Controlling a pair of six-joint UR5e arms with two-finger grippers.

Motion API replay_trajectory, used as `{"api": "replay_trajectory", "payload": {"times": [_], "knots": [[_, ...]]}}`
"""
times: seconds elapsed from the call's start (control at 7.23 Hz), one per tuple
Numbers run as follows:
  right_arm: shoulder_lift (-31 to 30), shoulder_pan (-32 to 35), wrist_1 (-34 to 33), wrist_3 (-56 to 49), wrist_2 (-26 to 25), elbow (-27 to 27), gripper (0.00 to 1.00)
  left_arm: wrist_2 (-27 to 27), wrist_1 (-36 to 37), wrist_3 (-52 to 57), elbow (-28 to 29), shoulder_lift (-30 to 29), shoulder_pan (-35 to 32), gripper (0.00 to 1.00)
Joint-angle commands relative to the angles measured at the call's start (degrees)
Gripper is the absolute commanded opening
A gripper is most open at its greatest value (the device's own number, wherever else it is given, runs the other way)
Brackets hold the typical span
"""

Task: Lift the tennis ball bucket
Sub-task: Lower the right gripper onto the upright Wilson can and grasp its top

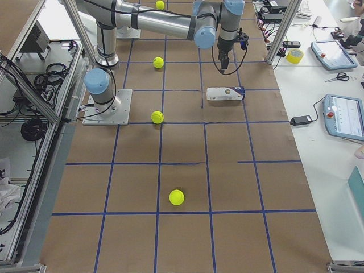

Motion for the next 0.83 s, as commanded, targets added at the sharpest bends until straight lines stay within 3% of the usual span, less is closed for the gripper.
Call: {"api": "replay_trajectory", "payload": {"times": [0.0, 0.69], "knots": [[6.51, 0.00, -3.98, 0.07, -0.14, 0.13, 1.00, -0.10, 0.19, -0.02, 0.00, -0.02, -0.02, 1.00], [16.03, 0.00, -12.51, 0.42, -0.14, 0.39, 1.00, -0.10, 0.28, -0.02, 0.00, -0.37, -0.11, 1.00]]}}
